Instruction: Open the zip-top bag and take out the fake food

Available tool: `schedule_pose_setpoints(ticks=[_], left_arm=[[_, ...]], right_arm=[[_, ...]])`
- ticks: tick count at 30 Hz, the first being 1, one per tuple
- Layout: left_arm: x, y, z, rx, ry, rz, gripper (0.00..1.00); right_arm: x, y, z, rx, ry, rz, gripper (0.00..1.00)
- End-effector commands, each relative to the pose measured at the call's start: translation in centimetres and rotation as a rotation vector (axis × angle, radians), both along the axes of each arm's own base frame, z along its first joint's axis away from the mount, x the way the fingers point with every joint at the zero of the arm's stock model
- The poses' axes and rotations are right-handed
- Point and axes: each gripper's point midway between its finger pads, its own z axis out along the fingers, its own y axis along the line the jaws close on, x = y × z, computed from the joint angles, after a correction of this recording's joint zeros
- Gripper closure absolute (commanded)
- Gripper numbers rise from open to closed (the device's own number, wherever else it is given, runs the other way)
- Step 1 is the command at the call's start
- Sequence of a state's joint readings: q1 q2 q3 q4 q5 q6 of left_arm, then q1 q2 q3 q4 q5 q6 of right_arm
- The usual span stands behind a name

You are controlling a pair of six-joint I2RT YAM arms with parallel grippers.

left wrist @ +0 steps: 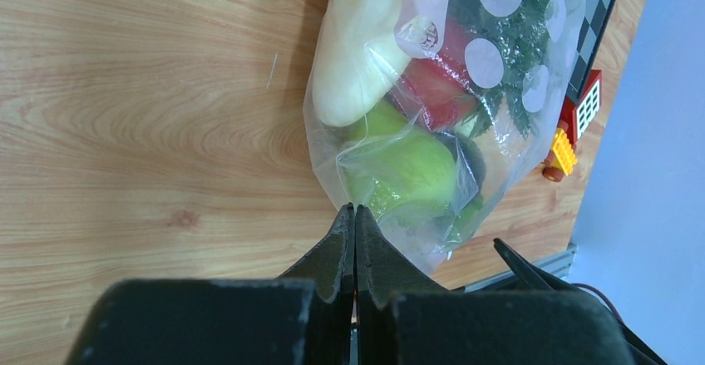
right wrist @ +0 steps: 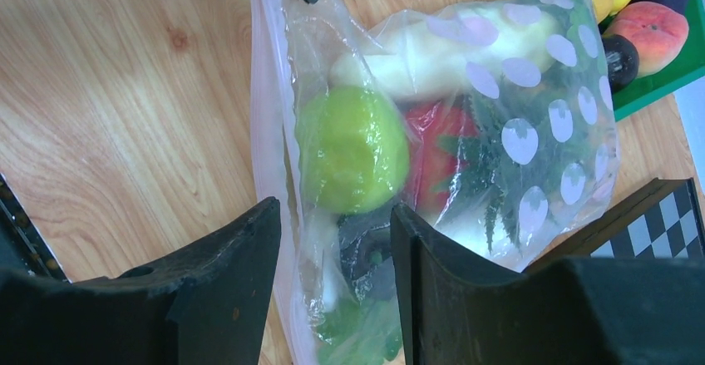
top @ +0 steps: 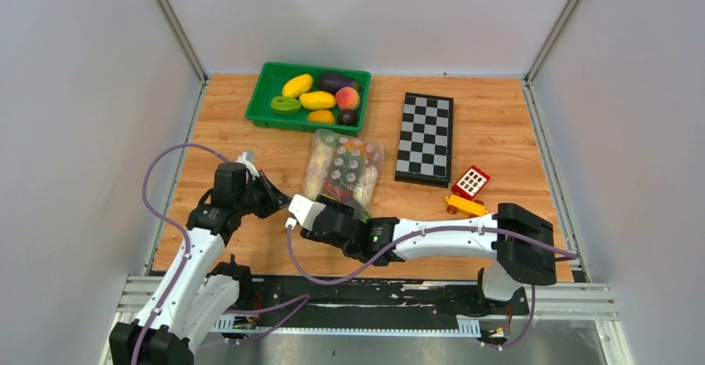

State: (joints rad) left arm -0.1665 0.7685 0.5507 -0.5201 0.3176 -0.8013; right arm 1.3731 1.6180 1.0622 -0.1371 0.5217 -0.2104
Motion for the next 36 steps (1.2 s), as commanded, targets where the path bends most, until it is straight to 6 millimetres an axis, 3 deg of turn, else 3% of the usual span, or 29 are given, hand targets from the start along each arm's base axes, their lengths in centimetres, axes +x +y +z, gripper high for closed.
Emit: schedule_pose_setpoints(ticks=[1, 10, 21, 23, 27, 29, 33, 36], left_arm=[[0.4, -0.3, 0.9, -0.019, -0.037, -0.017, 1.0], [0.4, -0.4, 0.9, -0.023, -0.038, -0.02, 1.0], [0.8, -0.4, 0.9, -0.013, -0.038, -0.028, 1.0], [1.0, -0.4, 0.9, -0.01, -0.038, -0.031, 1.0], [1.5, -0.5, 1.2, -0.005, -0.043, -0.039, 1.0], [2.1, -0.7, 1.6, -0.003, -0.049, -0.057, 1.0], [4.4, -2.2, 3.0, -0.004, -0.072, -0.132, 1.0], [6.2, -4.9, 5.1, 0.023, -0.127, -0.228, 1.0]], right_arm=[[0.9, 1.5, 1.1, 0.052, -0.023, -0.036, 0.49], [1.8, 0.3, -2.0, -0.045, -0.057, -0.091, 0.53], [4.4, -6.4, -1.8, -0.149, -0.164, -0.255, 0.62], [4.5, -7.2, -1.5, -0.147, -0.159, -0.267, 0.68], [4.4, -7.6, 0.9, -0.121, -0.159, -0.265, 0.89], [4.4, -7.7, 3.1, -0.086, -0.172, -0.266, 0.99], [4.8, -8.7, 7.4, -0.041, -0.214, -0.304, 1.0], [4.7, -9.6, 10.1, -0.011, -0.213, -0.346, 1.0]])
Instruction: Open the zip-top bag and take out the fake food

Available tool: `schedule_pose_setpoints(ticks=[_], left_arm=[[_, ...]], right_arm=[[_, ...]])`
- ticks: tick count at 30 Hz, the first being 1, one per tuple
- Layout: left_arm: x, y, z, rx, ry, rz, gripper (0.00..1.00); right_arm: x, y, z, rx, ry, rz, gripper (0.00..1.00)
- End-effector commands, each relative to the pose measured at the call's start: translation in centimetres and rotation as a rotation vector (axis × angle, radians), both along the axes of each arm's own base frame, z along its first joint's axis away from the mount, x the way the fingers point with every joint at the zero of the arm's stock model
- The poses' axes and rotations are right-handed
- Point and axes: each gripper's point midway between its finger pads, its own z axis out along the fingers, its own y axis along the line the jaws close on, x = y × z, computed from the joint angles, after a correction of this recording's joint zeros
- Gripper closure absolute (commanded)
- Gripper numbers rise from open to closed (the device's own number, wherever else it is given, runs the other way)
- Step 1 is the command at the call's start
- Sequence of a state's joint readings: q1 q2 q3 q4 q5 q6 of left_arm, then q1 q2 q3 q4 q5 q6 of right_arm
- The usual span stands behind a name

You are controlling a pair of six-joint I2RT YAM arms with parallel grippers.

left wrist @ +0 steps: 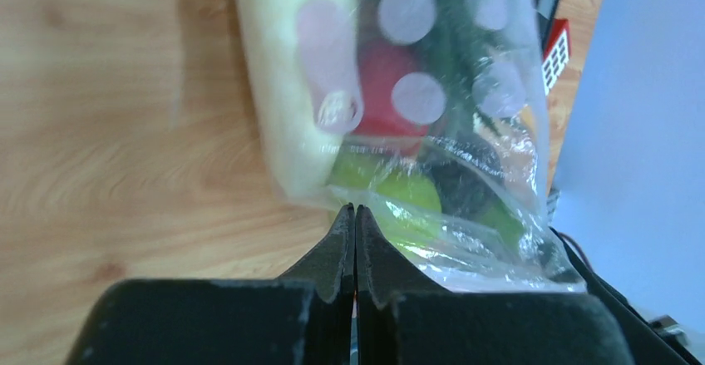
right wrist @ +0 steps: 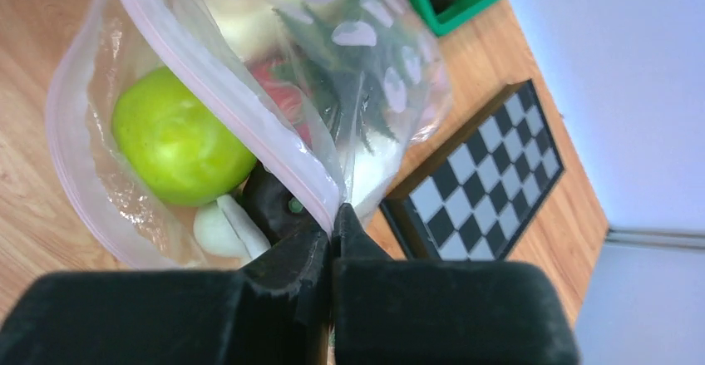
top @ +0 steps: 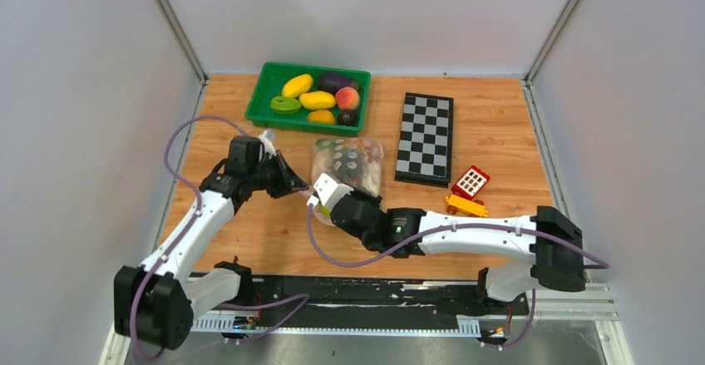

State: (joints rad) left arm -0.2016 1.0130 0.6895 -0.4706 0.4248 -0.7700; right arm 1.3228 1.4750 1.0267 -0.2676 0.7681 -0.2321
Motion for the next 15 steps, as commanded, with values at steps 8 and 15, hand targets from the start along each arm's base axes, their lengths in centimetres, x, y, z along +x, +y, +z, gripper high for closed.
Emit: schedule_pose_setpoints(ticks=[8, 15], left_arm=[[7.9, -6.9, 11.8, 0.05, -0.374, -0.22, 1.0], [7.6, -2.0, 13.7, 0.29, -0.464, -0.114, 0.43]], right_arm=[[-0.5, -3.9, 10.7, 0.155, 0.006, -0.227, 1.0], [-1.0, -0.2, 10.5, 0.301, 0.069, -0.166, 1.0]])
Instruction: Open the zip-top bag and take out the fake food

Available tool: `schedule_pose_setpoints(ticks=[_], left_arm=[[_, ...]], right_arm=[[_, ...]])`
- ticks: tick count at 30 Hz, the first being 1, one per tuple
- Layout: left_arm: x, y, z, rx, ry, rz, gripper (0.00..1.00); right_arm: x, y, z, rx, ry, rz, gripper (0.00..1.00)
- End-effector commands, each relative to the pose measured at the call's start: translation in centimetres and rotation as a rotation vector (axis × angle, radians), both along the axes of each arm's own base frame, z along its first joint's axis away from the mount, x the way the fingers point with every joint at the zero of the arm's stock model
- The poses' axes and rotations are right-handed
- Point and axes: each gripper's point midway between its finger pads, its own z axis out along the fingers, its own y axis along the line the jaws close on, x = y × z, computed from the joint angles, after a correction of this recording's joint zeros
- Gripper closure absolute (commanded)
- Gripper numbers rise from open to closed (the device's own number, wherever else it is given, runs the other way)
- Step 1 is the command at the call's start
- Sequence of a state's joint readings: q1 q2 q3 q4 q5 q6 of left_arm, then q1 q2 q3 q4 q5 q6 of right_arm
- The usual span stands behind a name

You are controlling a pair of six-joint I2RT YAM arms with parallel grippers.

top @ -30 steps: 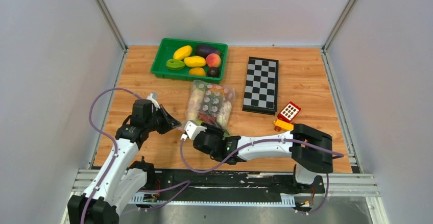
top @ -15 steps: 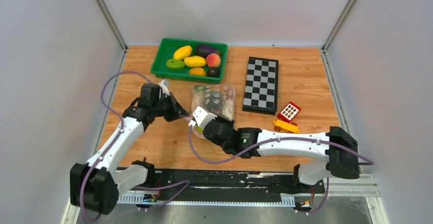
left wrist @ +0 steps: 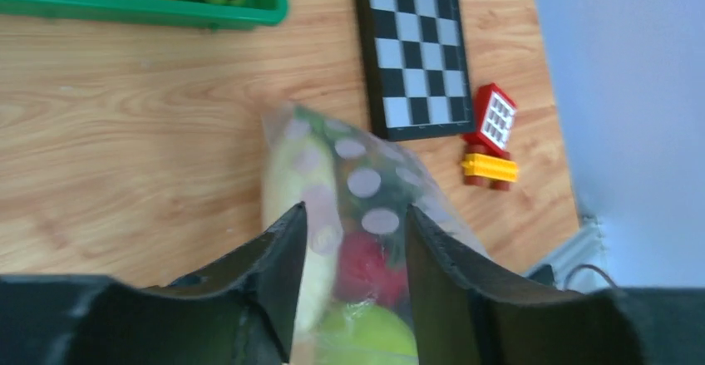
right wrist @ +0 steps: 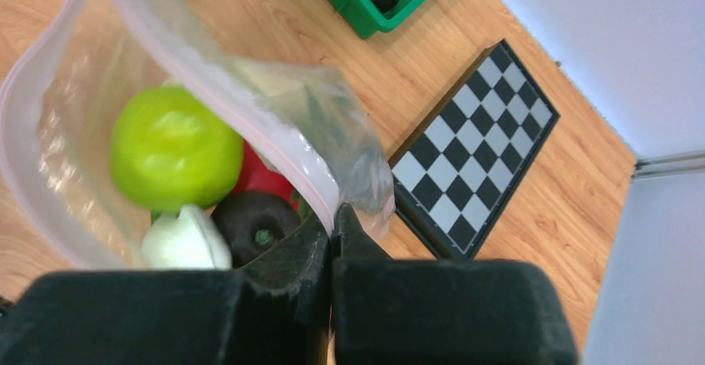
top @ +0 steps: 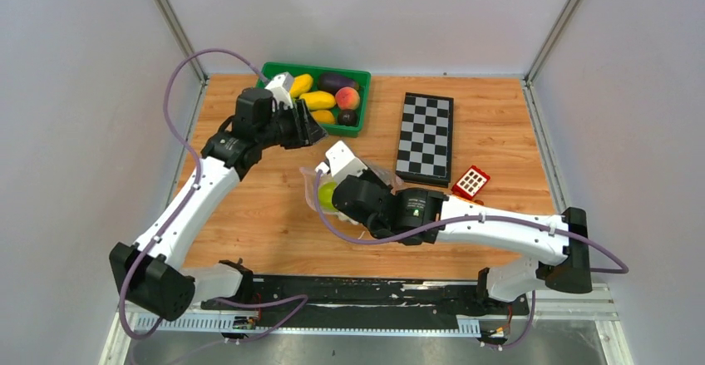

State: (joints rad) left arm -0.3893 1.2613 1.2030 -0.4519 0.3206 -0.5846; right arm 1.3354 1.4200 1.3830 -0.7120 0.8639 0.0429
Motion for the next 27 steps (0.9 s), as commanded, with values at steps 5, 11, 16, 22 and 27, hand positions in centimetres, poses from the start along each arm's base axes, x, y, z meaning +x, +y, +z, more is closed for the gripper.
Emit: schedule_pose_setpoints(ticks=[5, 11, 16, 22, 27], left_arm=[[-3.3, 8.4, 0.0, 0.274, -0.122, 0.219, 0.21], [-8.0, 10.6, -1.0, 0.274, -0.088, 0.256, 0.19], [-10.4, 9.5, -2.4, 0.201, -0.059, 0.183, 0.2], [-10.7, 7.3, -6.0, 0.097, 0.005, 0.125, 0.29], [-10.7, 4.9, -9.4, -0.034, 0.081, 0.104, 0.45]], right_arm=[[1.2, 4.1, -1.4, 0.176, 0.019, 0.02, 1.0], [2.2, 7.7, -4.6, 0.242, 0.081, 0.017, 1.0], [2.0, 10.7, -6.5, 0.285, 0.146, 0.034, 1.0], [2.9, 10.9, -7.8, 0.394, 0.22, -0.016, 1.0], [3.7, 9.5, -9.6, 0.459, 0.312, -0.081, 1.0]])
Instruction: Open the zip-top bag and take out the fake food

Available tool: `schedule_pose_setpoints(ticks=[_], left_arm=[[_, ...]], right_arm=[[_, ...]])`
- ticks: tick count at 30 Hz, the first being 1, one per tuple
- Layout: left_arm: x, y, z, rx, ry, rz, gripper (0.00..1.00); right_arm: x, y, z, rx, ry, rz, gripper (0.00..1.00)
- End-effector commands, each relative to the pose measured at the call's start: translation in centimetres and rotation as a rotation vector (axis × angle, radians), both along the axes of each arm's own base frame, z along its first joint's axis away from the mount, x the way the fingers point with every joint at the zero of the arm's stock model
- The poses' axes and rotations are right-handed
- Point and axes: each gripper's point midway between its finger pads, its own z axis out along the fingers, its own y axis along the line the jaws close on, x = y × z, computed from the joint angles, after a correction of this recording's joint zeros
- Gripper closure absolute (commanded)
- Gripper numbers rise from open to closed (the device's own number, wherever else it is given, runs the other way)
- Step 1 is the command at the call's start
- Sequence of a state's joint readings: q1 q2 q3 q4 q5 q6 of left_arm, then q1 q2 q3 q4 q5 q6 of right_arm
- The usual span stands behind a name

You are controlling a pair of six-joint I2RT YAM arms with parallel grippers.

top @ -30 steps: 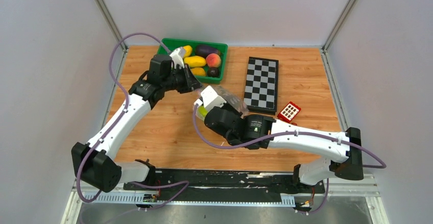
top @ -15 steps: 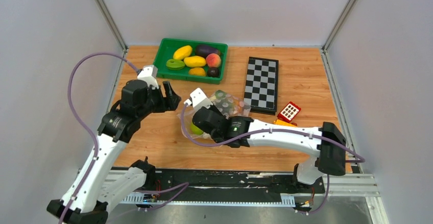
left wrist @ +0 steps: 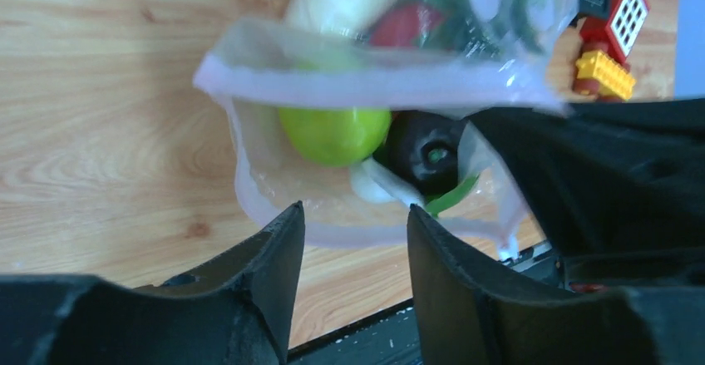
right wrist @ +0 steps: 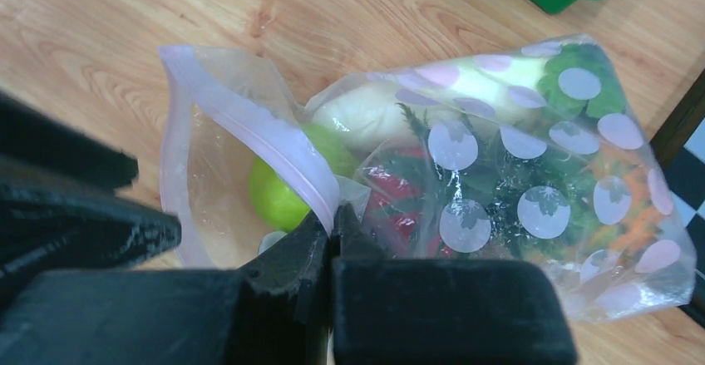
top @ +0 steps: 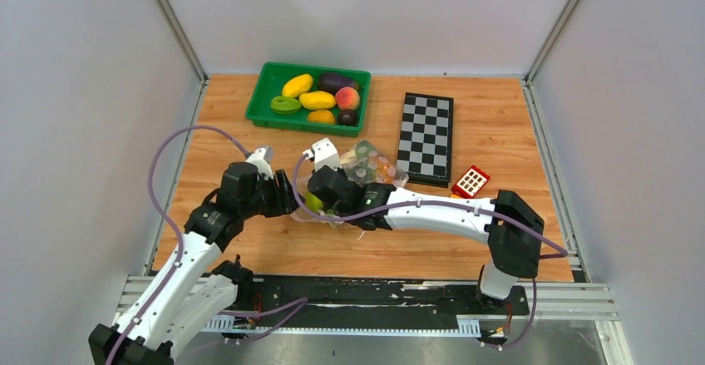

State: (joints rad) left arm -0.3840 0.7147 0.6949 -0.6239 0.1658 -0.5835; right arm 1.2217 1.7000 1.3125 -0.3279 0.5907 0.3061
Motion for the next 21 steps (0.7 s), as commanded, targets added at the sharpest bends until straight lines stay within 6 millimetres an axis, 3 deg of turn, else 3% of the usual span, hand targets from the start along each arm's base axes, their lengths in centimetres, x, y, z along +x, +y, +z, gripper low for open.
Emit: schedule_pose_setpoints(ticks=[1, 9, 12, 21], left_arm=[[0.7, -3.0, -0.2, -0.176, -0.011, -0.02, 0.46], [2.0, -4.6, -3.1, -0.267, 0.035, 0.042, 0.45], [2.2, -5.2, -4.4, -0.264, 0.076, 0.055, 0.4], [4.1, -3.0, -6.6, -0.213, 0.058, 0.249, 0.21]], right_arm=[[0.8, -0.1, 0.6, 0.168, 0.079, -0.068, 1.0], [0.0, 0.2, -1.5, 0.168, 0.132, -0.04, 1.0], [0.0, 0.2, -2.0, 0.169, 0.134, -0.047, 1.0], [-0.8, 0.8, -4.3, 0.175, 0.187, -0.02, 1.0]])
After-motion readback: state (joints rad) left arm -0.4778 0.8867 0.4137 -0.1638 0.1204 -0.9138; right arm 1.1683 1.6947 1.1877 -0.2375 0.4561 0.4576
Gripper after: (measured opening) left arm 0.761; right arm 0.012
